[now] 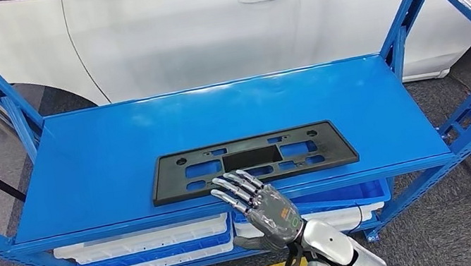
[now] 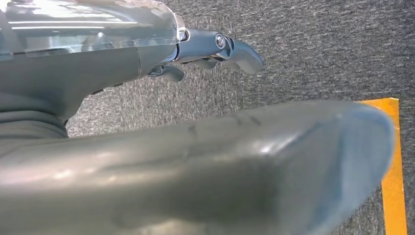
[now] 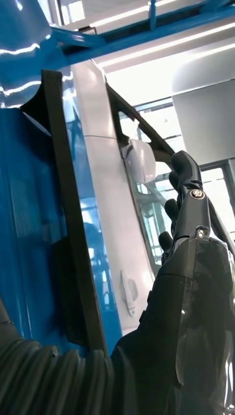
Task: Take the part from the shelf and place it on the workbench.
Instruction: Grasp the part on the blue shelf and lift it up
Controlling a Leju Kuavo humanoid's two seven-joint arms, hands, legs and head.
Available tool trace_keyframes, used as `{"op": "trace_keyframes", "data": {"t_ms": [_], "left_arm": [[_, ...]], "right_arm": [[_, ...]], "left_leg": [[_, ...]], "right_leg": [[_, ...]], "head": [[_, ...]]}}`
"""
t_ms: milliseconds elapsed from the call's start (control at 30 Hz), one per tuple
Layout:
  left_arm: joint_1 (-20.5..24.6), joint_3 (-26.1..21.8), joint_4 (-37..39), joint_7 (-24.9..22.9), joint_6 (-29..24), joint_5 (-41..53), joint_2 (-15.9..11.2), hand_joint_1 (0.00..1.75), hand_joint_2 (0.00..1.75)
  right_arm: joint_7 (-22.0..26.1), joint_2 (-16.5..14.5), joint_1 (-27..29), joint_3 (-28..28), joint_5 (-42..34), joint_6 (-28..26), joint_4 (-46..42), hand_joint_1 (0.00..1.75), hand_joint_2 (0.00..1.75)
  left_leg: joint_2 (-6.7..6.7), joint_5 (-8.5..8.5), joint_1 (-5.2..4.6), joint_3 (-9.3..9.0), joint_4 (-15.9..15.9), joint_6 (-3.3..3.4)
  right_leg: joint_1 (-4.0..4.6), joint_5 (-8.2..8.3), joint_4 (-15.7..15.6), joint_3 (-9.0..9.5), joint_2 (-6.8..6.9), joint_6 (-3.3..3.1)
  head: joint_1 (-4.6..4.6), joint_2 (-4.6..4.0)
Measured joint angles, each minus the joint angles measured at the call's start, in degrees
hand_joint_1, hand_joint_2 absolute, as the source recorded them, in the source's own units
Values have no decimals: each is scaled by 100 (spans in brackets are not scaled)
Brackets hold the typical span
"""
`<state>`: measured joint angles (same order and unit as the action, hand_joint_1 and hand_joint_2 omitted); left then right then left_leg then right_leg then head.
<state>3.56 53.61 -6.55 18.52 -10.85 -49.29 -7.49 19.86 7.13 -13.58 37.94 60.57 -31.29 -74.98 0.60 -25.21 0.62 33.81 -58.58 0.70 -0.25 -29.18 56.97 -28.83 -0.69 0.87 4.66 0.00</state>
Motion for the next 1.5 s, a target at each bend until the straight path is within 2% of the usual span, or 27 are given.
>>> {"op": "trace_keyframes", "data": {"t_ms": [100,233,300,433,567,600,667,700,767,800,833,867,933,967,1000,1100,1167,1233,1267,1300,1333,1367,1400,1467,1500], "left_arm": [[1,58,1,11,-11,0,-1,0,0],[-1,142,1,109,-72,0,-1,0,175],[-1,196,1,183,-120,0,-1,0,175],[-2,244,2,254,-175,0,-1,0,0],[0,261,14,278,-214,0,-8,0,0],[-1,273,16,282,-214,0,-9,0,0],[0,303,17,292,-209,0,-10,0,0],[0,316,17,294,-207,0,-11,0,0],[-2,329,19,295,-204,0,-12,0,0],[-5,333,20,295,-204,0,-12,0,0],[-9,334,20,295,-204,0,-11,0,0],[-13,335,21,295,-204,0,-11,0,0],[-17,337,25,295,-204,0,-14,0,0],[-14,337,30,295,-203,0,-17,0,0],[-13,337,37,296,-203,0,-21,0,0],[-12,337,47,299,-202,0,-25,0,0],[-6,337,47,300,-202,0,-25,0,0],[-4,337,48,301,-202,0,-25,0,0],[-10,338,49,301,-202,0,-26,0,0],[-17,340,49,300,-202,0,-26,0,0],[-23,347,49,299,-202,0,-26,0,0],[-25,361,49,299,-202,0,-27,0,0],[-22,381,49,299,-201,0,-31,0,0],[-9,433,51,298,-194,0,-51,0,0],[1,461,53,294,-189,0,-62,0,0]], "right_arm": [[-93,-61,-38,14,180,-461,94,0,175],[-205,-191,-97,29,339,-703,239,0,175],[-241,-268,-148,57,343,-685,337,0,175],[-232,-463,-305,122,199,-493,597,0,175],[-241,-656,-517,158,98,-382,899,0,175],[-255,-687,-556,164,87,-348,951,0,175],[-280,-724,-625,171,67,-301,1027,0,175],[-292,-730,-644,174,58,-295,1060,0,175],[-306,-737,-659,181,46,-286,1133,0,175],[-309,-737,-655,184,41,-282,1169,0,175],[-309,-737,-653,188,40,-280,1200,0,175],[-309,-737,-653,192,40,-279,1223,0,175],[-309,-737,-662,199,39,-277,1259,0,175],[-310,-738,-668,202,39,-274,1272,0,175],[-310,-742,-672,204,39,-270,1286,0,175],[-313,-752,-678,208,39,-262,1318,0,175],[-314,-764,-693,208,39,-261,1325,0,87],[-319,-784,-706,209,49,-263,1331,0,0],[-333,-791,-707,210,74,-267,1338,0,0],[-355,-795,-706,211,116,-276,1350,0,0],[-387,-796,-704,212,173,-291,1366,0,0],[-417,-797,-708,214,238,-310,1387,0,0],[-449,-800,-717,219,303,-331,1413,0,0],[-525,-817,-758,234,442,-401,1484,0,87],[-587,-834,-789,243,536,-464,1535,0,131]], "left_leg": [[0,0,0,0,0,0],[-1,0,0,-1,1,0],[-1,0,0,-1,1,-1],[-1,0,0,-1,1,-1],[-1,-18,-37,-2,-3,31],[-6,-6,-19,-22,30,43],[-17,18,17,-80,113,74],[-23,24,30,-104,139,88],[-26,12,31,-115,146,98],[-26,2,33,-121,144,89],[-25,-12,36,-135,141,74],[-22,-33,43,-159,136,54],[-17,-94,52,-209,110,-8],[-15,-125,45,-213,84,-47],[-15,-144,34,-206,67,-89],[-28,-166,37,-200,86,-213],[-37,-289,59,-155,-82,-269],[-40,-587,64,126,-706,-291],[-40,-735,63,337,-1108,-295],[-40,-814,62,523,-1429,-297],[-40,-790,62,632,-1576,-294],[-40,-657,62,640,-1505,-282],[-40,-429,60,539,-1212,-258],[-36,-33,42,240,-451,-193],[-34,57,27,131,-185,-165]], "right_leg": [[0,0,0,0,0,0],[1,0,0,-1,0,0],[1,0,1,0,0,0],[1,0,1,0,0,0],[-38,7,-31,6,-5,36],[-39,-5,-17,11,-2,50],[-42,-130,224,-94,12,80],[-49,-261,517,-249,20,92],[-64,-534,1286,-719,26,112],[-75,-573,1562,-916,29,123],[-90,-488,1632,-1019,34,131],[-107,-289,1473,-1005,42,137],[-132,193,768,-757,75,138],[-126,328,462,-648,87,118],[-119,379,284,-594,94,89],[-92,348,209,-599,69,-47],[-94,343,171,-551,68,-134],[-83,323,149,-501,76,-197],[-69,310,151,-489,76,-219],[-54,297,155,-477,74,-236],[-39,282,158,-461,69,-248],[-26,267,161,-440,63,-254],[-15,247,163,-409,56,-253],[11,205,173,-363,43,-232],[22,193,180,-362,36,-210]], "head": [[0,0],[0,0],[0,0],[0,0],[1,0],[1,0],[1,0],[0,0],[0,0],[0,0],[0,0],[0,0],[0,0],[1,0],[1,0],[2,0],[2,0],[2,0],[2,0],[2,0],[2,0],[2,0],[2,0],[2,0],[2,0]]}}
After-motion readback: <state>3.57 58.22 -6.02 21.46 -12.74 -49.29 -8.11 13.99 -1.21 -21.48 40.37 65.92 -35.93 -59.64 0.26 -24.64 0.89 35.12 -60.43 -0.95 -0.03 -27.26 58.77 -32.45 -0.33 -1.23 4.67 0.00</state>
